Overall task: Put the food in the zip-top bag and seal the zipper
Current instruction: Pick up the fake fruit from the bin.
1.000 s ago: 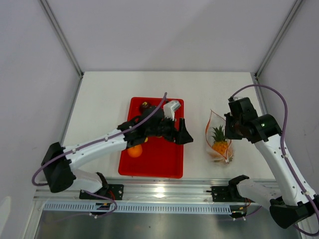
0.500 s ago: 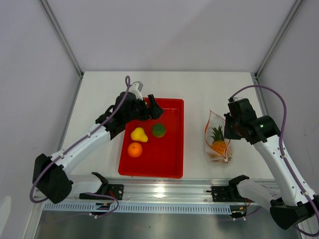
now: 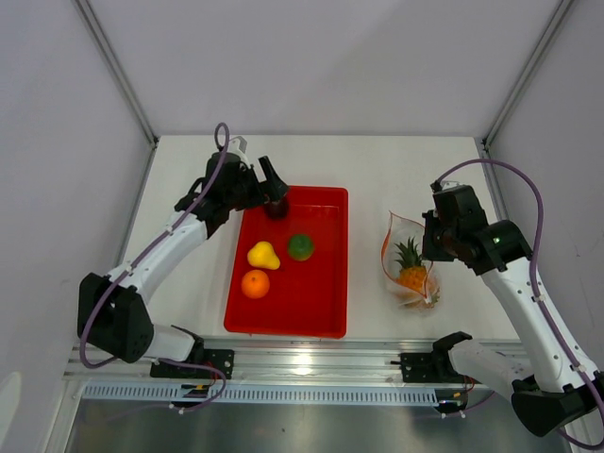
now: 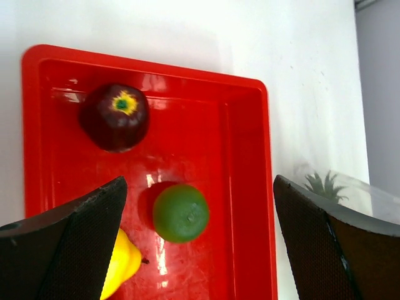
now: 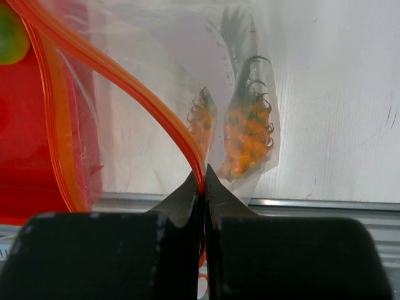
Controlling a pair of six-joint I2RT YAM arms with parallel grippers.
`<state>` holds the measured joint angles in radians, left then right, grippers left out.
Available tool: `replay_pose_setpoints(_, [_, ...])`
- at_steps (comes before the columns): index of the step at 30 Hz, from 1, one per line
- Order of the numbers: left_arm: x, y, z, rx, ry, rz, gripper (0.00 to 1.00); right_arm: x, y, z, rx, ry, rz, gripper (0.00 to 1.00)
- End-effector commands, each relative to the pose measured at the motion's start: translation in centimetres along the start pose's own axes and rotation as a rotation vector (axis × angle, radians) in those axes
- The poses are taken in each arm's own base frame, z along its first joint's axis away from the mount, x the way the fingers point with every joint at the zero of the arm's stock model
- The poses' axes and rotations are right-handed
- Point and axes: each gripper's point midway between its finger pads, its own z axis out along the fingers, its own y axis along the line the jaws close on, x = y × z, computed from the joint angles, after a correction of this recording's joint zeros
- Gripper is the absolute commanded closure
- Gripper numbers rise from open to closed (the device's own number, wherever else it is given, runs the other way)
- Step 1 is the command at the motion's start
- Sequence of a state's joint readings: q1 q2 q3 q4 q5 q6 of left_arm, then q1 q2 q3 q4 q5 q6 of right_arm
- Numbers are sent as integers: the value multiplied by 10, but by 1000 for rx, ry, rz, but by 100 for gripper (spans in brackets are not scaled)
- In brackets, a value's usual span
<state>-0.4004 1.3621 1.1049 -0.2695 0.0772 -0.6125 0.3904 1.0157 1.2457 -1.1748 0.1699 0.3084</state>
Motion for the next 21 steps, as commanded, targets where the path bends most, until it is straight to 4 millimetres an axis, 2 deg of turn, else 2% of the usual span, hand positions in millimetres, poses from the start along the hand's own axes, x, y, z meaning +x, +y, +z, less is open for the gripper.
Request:
replay_pose_setpoints(1, [-30, 11, 9, -33, -58, -34, 1, -13, 8, -7, -57, -67, -25, 100])
replay_pose_setpoints(6, [-47, 34, 23, -66, -81, -60, 0, -14, 10, -1, -59, -69, -26, 100])
replay_pose_setpoints(7, [-56, 36, 25, -66, -99, -60, 1, -15, 6, 1, -36, -72, -21, 100])
replay_pose_setpoints(9, [-54, 47, 36, -91, -80, -65, 1, -17, 3, 2, -16, -80, -20, 100])
replay_pose_setpoints(10, [-64, 46, 38, -92, -91, -63, 0, -18, 0, 2, 1, -88, -22, 100])
replay_pose_setpoints(12, [-71, 52, 48, -132, -76, -59, 1, -19, 0, 3, -3, -94, -29, 100])
replay_pose_setpoints(14, [-69, 62, 56, -183, -52, -62, 1, -22, 1, 4, -3, -99, -28, 100])
replay_pose_setpoints(16, [-75, 67, 68, -218, -46, -63, 1, -22, 3, 8, -4, -88, -30, 100])
replay_pose_setpoints(21, [-52, 75, 87, -216, 19, -117, 0, -22, 8, 18, -9, -62, -30, 100])
